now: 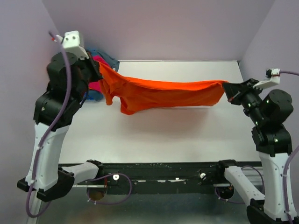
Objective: Fold and stack the t-shirts
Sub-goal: Flatten out the tshirt
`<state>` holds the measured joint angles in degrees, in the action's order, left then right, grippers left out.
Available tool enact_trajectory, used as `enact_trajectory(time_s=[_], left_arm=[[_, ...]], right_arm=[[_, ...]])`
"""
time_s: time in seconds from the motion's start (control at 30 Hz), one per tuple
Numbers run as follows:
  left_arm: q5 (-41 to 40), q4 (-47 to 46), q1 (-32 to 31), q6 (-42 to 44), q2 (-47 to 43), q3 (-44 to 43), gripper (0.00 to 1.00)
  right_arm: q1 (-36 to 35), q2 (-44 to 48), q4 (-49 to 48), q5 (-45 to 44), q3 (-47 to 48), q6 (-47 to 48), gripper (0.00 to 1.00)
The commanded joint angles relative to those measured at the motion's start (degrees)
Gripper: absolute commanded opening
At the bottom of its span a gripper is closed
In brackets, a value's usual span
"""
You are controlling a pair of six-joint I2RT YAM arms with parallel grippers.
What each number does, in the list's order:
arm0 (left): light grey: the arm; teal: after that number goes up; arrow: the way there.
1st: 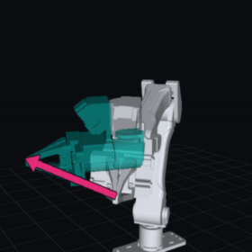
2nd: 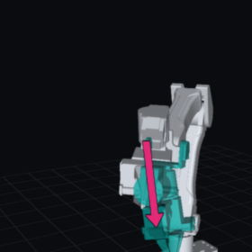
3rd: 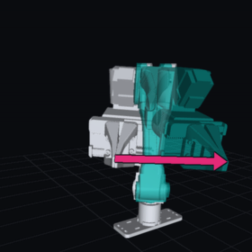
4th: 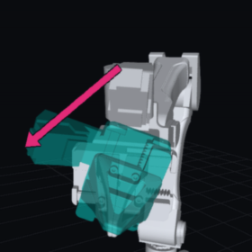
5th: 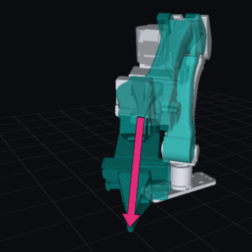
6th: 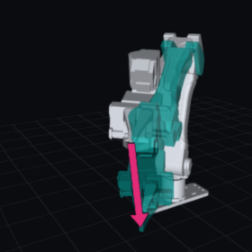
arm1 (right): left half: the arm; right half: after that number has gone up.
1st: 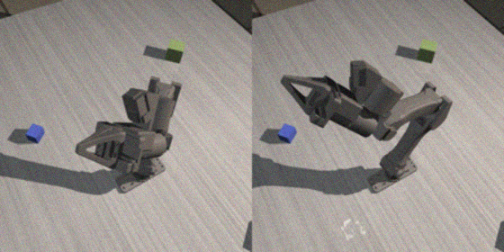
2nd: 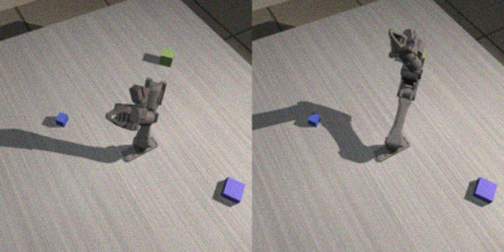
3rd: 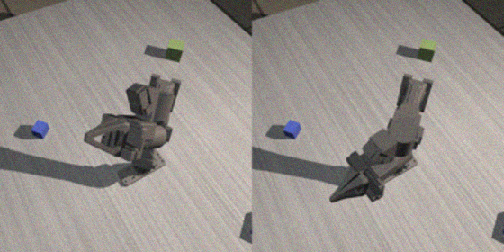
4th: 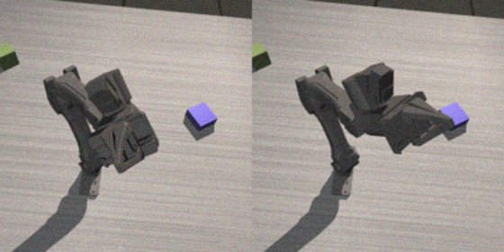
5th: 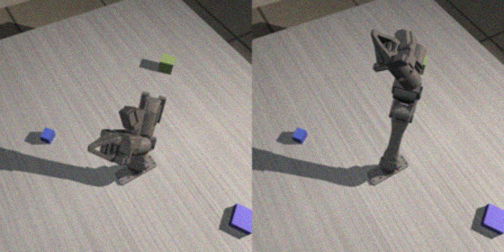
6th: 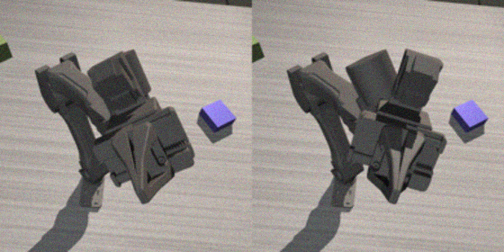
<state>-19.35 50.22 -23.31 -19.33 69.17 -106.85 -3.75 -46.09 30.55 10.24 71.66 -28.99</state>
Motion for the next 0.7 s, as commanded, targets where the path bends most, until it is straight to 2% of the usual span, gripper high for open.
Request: enact_trajectory(time_s=[0.0, 0.1, 0.2, 0.3, 0.4, 0.5, 0.6, 0.67], left_arm=[[4.49, -3.19, 0.28, 2.54, -5.18, -9.06, 0.0], [3.8, -4.69, 0.28, 4.21, -4.48, -14.07, 0.0], [2.57, -5.56, 0.28, 5.09, -2.2, -17.34, 0.0], [0.47, -12.4, 0.28, 4.66, -0.97, -9.21, 0.0], [-0.69, -16.19, 0.63, 1.59, 4.81, -2.51, 0.0], [3.69, -17.34, 2.39, -2.01, 13.86, -2.74, 0.0], [6.96, -15.16, 3.45, -1.85, 23.88, -13.6, 0.0], [6.96, -11.3, 3.53, -0.54, 29.51, -30.51, 0.0]], right_arm=[[0.14, 7.22, -1.01, 0.14, -0.73, 2.36, 0.01], [0.14, 10.04, -3.29, -1.01, -0.64, 2.1, 0.01], [0.14, 8.92, -3.57, -2.5, -0.29, 1.75, 0.01], [0.14, 3.48, -0.67, -4.79, 0.06, 1.4, 0.01], [0.14, -2.5, -3.28, -4.88, -2.22, 0.34, 0.01], [0.14, -11.19, -5.67, -3.48, -0.92, 0.43, 0.01], [0.14, -20.16, -4.97, -2.69, 6.45, 1.13, 0.01], [0.58, -24.47, -3.13, -1.55, 14.27, 1.48, 0.01]])
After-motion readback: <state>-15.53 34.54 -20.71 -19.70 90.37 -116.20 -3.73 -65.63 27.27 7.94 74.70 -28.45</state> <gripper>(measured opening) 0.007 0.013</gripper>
